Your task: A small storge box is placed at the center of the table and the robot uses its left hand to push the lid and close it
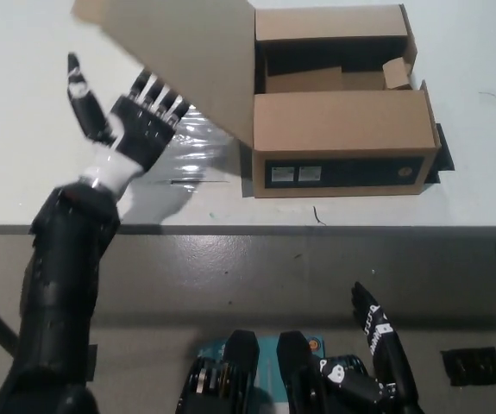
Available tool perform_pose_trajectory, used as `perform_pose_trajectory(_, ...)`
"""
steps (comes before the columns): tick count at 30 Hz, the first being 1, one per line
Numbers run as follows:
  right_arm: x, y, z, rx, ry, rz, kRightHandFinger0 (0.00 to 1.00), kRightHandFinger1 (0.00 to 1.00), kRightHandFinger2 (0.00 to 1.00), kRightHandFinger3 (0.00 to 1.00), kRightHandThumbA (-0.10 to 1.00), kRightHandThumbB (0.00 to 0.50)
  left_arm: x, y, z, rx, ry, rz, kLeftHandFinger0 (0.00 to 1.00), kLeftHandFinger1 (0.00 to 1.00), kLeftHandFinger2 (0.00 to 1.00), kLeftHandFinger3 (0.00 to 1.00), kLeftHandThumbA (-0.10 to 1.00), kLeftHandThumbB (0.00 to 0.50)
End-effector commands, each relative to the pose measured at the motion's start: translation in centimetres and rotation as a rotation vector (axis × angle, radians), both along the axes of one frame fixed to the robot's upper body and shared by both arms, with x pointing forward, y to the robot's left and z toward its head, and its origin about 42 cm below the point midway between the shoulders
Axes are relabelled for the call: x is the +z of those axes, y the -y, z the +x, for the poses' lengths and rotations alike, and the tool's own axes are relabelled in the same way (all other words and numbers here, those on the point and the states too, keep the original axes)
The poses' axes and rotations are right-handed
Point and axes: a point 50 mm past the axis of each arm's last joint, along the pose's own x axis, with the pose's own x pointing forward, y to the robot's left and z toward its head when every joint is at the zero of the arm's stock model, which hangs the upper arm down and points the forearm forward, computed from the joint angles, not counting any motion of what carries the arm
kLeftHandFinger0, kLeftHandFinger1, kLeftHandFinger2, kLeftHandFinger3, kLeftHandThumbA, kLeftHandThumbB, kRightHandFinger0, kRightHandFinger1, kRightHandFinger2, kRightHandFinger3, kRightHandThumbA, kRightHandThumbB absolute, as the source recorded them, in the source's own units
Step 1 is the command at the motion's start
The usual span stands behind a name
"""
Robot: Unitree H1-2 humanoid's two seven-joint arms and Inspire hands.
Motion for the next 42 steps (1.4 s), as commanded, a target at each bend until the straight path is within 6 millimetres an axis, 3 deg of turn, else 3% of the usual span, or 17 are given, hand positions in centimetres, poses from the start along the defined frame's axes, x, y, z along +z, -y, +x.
perform_pose_trajectory(1, 1.7, -0.3, 0.9, 0.011, 0.1, 0.014, 1.0, 1.0, 1.0, 1.0, 1.0, 0.365, 6.0, 2.2, 2.2, -0.019, 0.132, 0.096, 1.0, 1.0, 1.0, 1.0, 1.0, 0.393)
perform_pose_trajectory(4, 1.7, -0.4, 1.0, 0.019, 0.102, 0.01, 1.0, 1.0, 1.0, 1.0, 1.0, 0.362, 8.1, 3.9, 3.2, -0.045, 0.165, 0.157, 1.0, 1.0, 1.0, 1.0, 1.0, 0.394)
perform_pose_trajectory(9, 1.8, -0.5, 0.9, 0.03, 0.105, 0.009, 1.0, 1.0, 1.0, 1.0, 1.0, 0.361, 9.7, 6.9, 3.9, -0.07, 0.154, 0.212, 1.0, 1.0, 1.0, 1.0, 1.0, 0.392)
perform_pose_trajectory(14, 2.0, -0.7, 1.2, 0.04, 0.112, -0.002, 1.0, 1.0, 1.0, 1.0, 1.0, 0.36, 9.9, 10.3, 3.6, -0.11, 0.16, 0.257, 1.0, 1.0, 1.0, 1.0, 1.0, 0.37)
perform_pose_trajectory(17, 1.9, -0.7, 1.1, 0.046, 0.111, -0.01, 1.0, 1.0, 1.0, 1.0, 1.0, 0.358, 8.3, 12.2, 2.9, -0.159, 0.147, 0.272, 1.0, 1.0, 1.0, 1.0, 1.0, 0.395)
perform_pose_trajectory(20, 1.9, -0.7, 1.0, 0.055, 0.111, -0.015, 1.0, 1.0, 1.0, 1.0, 1.0, 0.362, 6.3, 12.9, 2.0, -0.179, 0.132, 0.291, 1.0, 1.0, 1.0, 1.0, 1.0, 0.38)
perform_pose_trajectory(28, 1.4, -0.7, 0.0, 0.073, 0.099, -0.033, 1.0, 1.0, 1.0, 1.0, 1.0, 0.355, -0.8, 12.4, -0.3, -0.182, 0.028, 0.308, 1.0, 1.0, 1.0, 1.0, 1.0, 0.375)
perform_pose_trajectory(31, 1.8, -0.7, 0.9, 0.077, 0.112, -0.029, 1.0, 1.0, 1.0, 1.0, 1.0, 0.364, -1.5, 11.8, -0.4, -0.178, 0.023, 0.303, 1.0, 1.0, 1.0, 1.0, 1.0, 0.376)
perform_pose_trajectory(37, 1.3, -0.5, 0.2, 0.079, 0.095, -0.036, 1.0, 1.0, 1.0, 1.0, 1.0, 0.357, -3.5, 11.0, -1.3, -0.169, -0.005, 0.297, 1.0, 1.0, 1.0, 1.0, 1.0, 0.365)
perform_pose_trajectory(42, 0.9, -0.5, -0.2, 0.085, 0.077, -0.034, 1.0, 1.0, 1.0, 1.0, 1.0, 0.358, -3.3, 10.9, -2.4, -0.165, 0.012, 0.266, 1.0, 1.0, 1.0, 1.0, 1.0, 0.369)
